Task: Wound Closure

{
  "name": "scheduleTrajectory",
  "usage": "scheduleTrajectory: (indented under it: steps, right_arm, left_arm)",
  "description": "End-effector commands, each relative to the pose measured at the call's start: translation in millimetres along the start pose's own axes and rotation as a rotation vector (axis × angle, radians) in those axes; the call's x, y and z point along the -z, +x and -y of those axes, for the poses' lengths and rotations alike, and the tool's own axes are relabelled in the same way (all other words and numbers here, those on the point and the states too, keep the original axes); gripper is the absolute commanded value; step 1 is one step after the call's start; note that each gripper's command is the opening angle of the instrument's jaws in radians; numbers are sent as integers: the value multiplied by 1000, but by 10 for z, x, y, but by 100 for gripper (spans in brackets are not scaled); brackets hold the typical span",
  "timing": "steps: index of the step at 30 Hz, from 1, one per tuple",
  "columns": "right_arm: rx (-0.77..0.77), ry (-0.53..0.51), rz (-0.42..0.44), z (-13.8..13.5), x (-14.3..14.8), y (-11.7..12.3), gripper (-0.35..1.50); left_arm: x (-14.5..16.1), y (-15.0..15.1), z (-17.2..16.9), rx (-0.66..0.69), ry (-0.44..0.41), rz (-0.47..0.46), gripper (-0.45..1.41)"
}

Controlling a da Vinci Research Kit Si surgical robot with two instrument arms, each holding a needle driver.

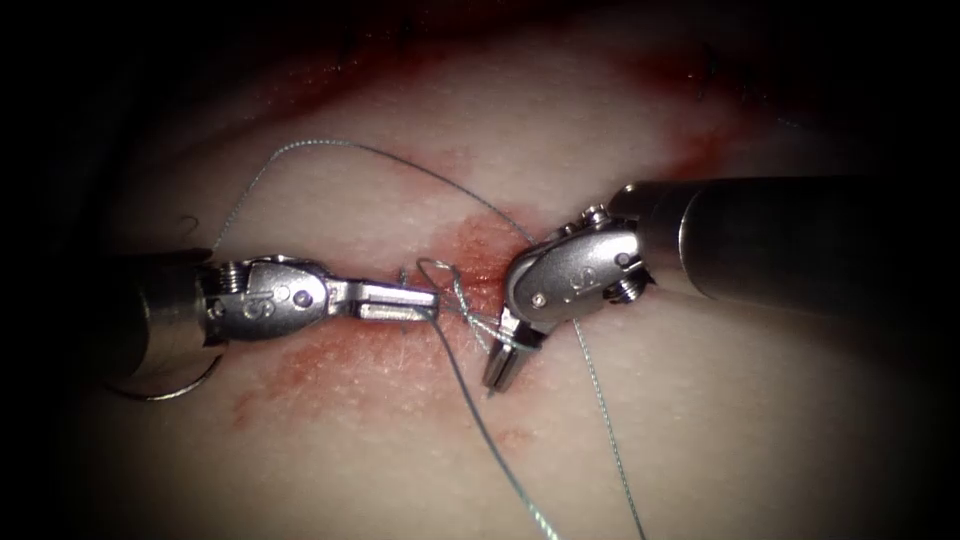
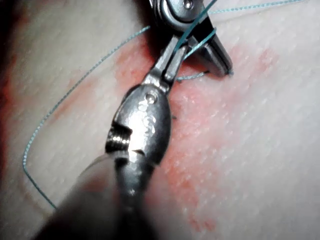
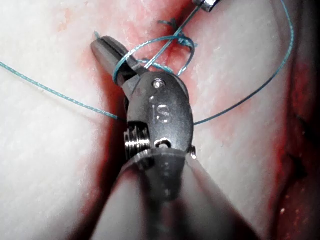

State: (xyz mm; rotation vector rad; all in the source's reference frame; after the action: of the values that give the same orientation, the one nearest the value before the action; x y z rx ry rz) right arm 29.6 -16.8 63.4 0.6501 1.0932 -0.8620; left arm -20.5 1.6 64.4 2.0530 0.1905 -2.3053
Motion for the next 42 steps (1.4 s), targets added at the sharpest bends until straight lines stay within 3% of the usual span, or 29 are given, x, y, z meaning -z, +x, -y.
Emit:
scheduleTrajectory:
  steps: [1,12,21,35,42]
  right_arm:
    - [-1,-17,-8,-9,-2,-5,-35]
    - [-175,-66,-98,-20,26,0,-35]
    - [-316,-88,-168,-25,29,0,-35]
    - [-376,-202,-179,-66,50,-31,-35]
    - [-392,-251,-152,-81,45,-47,-35]
  left_arm:
    - [-6,-5,-5,-2,0,-1,-45]
    - [-10,-6,-64,-2,-33,40,-45]
    - [-40,-12,-116,19,-87,67,-45]
    - [-76,53,-201,46,-159,29,-45]
    - [-88,85,-241,64,-186,19,-45]
